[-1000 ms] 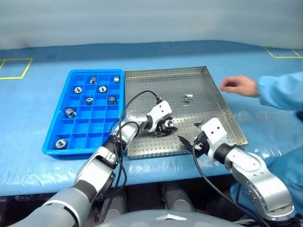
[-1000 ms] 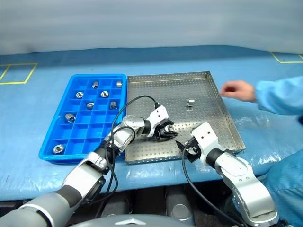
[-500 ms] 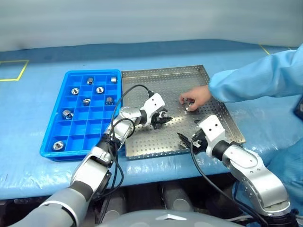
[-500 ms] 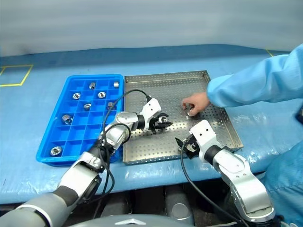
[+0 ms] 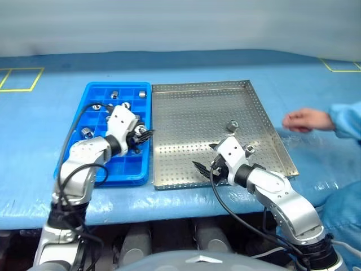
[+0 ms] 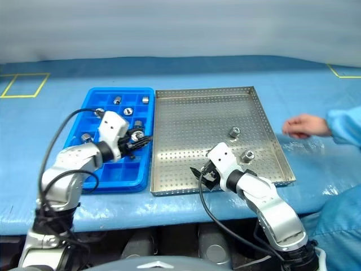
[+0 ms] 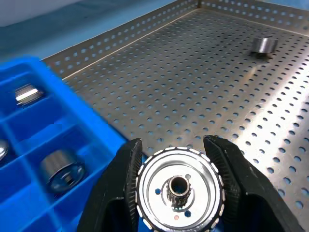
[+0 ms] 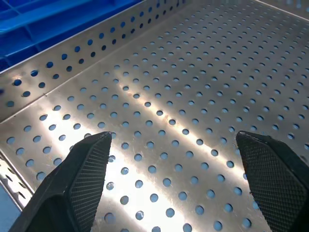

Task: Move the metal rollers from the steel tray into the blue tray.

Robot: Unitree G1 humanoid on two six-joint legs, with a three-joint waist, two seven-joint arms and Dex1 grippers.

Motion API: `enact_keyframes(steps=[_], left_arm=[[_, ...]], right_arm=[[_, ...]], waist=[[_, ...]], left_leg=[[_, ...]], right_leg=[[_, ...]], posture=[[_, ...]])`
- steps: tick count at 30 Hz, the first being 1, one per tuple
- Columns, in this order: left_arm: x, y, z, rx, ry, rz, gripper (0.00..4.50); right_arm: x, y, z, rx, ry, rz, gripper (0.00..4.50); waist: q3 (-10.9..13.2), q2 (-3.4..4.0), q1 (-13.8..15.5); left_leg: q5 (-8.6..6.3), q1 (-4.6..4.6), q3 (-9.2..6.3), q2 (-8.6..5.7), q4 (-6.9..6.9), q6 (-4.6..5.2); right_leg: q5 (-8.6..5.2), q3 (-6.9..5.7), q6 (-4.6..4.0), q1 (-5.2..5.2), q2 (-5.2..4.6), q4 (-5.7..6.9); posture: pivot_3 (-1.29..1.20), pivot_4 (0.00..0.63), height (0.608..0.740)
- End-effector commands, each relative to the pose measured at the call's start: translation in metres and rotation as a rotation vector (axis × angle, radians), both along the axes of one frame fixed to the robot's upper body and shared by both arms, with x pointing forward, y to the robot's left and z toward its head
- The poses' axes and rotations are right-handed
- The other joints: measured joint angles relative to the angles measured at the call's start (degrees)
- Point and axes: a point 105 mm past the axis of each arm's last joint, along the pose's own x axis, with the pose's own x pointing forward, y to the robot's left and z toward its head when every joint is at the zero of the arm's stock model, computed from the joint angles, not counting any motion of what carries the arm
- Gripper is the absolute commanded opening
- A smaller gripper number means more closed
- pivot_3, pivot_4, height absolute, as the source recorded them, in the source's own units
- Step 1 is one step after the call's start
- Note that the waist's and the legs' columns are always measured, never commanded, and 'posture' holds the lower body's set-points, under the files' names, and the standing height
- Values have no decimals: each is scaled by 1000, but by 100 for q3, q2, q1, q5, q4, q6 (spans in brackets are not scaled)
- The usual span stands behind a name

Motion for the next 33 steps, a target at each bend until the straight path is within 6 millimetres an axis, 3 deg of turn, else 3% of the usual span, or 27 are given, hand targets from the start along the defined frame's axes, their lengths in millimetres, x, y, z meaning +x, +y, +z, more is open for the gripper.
enact_keyframes(steps=[1,5,13,24,29,33], left_arm=[[-10,27,18,64,-58,155,1719],[-23,54,0,116,6,314,1719],[-25,75,-26,99,110,456,1719],[9,41,-36,32,120,373,1719],[9,46,-37,59,124,365,1719],[10,53,-35,61,112,391,3011]], right_arm=[[4,7,8,10,-36,42,4332],[7,10,6,5,-28,61,4332],[8,12,5,1,-22,71,4332],[8,11,7,0,-37,58,4332],[10,2,7,-5,-48,14,4332],[16,-5,7,-12,-56,-46,4332]], waist=[[0,0,89],[0,0,212],[1,-2,424],[0,-3,401],[0,-3,362],[0,-3,347]], left_leg=[[0,2,0,0,0,0],[0,4,0,-1,-3,0],[1,3,-6,-1,1,-2],[1,2,-6,-2,0,-2],[1,3,-5,-1,-5,-2],[1,3,-5,-1,-2,-2]], right_leg=[[0,0,-1,1,0,1],[-4,-1,-8,6,-2,-4],[-15,-11,-31,9,-4,-4],[-12,-12,-31,10,-4,-5],[-6,-12,-19,6,-4,-5],[-13,-12,-32,7,-4,-5]], posture=[[39,150,740],[75,150,740],[105,150,740],[54,150,740],[38,150,740],[33,150,740]])
